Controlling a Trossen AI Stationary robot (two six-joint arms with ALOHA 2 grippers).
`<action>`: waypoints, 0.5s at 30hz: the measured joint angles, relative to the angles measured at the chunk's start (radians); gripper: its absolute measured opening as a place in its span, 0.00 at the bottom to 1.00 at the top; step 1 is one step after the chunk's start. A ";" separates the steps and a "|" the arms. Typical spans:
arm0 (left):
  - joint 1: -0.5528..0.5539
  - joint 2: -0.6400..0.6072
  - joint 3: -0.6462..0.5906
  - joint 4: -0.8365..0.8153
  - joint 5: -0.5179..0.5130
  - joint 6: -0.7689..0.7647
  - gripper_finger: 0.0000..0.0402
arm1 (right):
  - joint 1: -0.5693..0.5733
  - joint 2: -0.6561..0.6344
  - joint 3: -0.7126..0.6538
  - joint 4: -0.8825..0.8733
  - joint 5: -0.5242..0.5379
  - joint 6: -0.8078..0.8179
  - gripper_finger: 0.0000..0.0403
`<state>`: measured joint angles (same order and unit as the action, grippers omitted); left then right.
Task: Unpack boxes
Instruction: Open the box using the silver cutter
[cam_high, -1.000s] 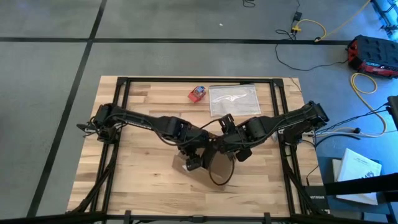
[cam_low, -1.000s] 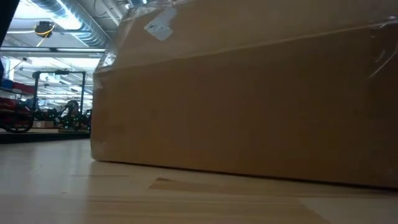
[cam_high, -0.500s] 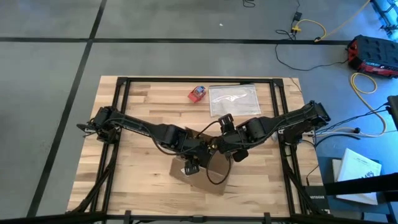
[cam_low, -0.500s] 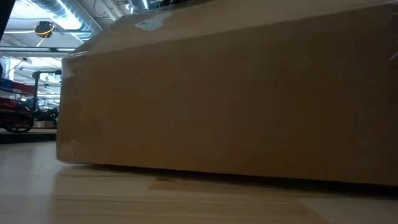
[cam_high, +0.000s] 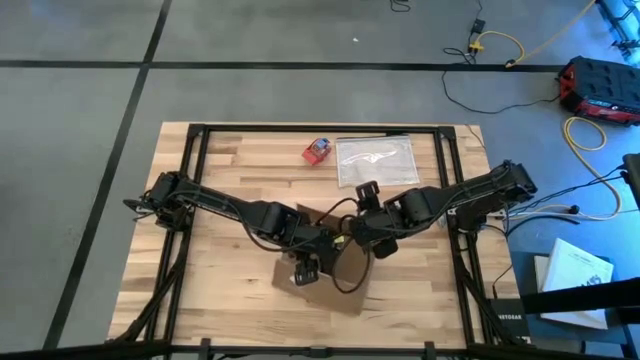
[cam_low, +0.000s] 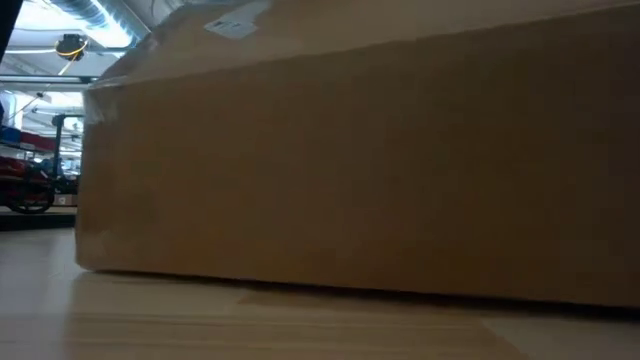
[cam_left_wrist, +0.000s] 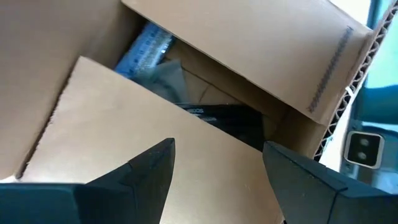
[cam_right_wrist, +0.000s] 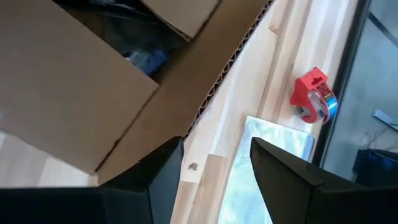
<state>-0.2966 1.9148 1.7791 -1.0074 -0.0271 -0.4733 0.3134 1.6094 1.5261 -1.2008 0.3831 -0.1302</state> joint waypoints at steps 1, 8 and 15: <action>0.000 0.000 0.000 -0.001 0.010 0.000 0.58 | -0.001 -0.001 -0.005 -0.003 0.003 0.003 0.45; 0.001 -0.031 0.000 -0.009 0.025 -0.003 0.58 | 0.000 0.000 -0.090 0.016 -0.025 0.028 0.45; -0.002 -0.063 0.002 0.004 0.018 0.002 0.58 | -0.001 0.002 -0.147 0.036 -0.029 0.058 0.45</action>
<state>-0.2985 1.8521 1.7813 -1.0029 -0.0092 -0.4709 0.3125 1.6115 1.3792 -1.1647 0.3537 -0.0725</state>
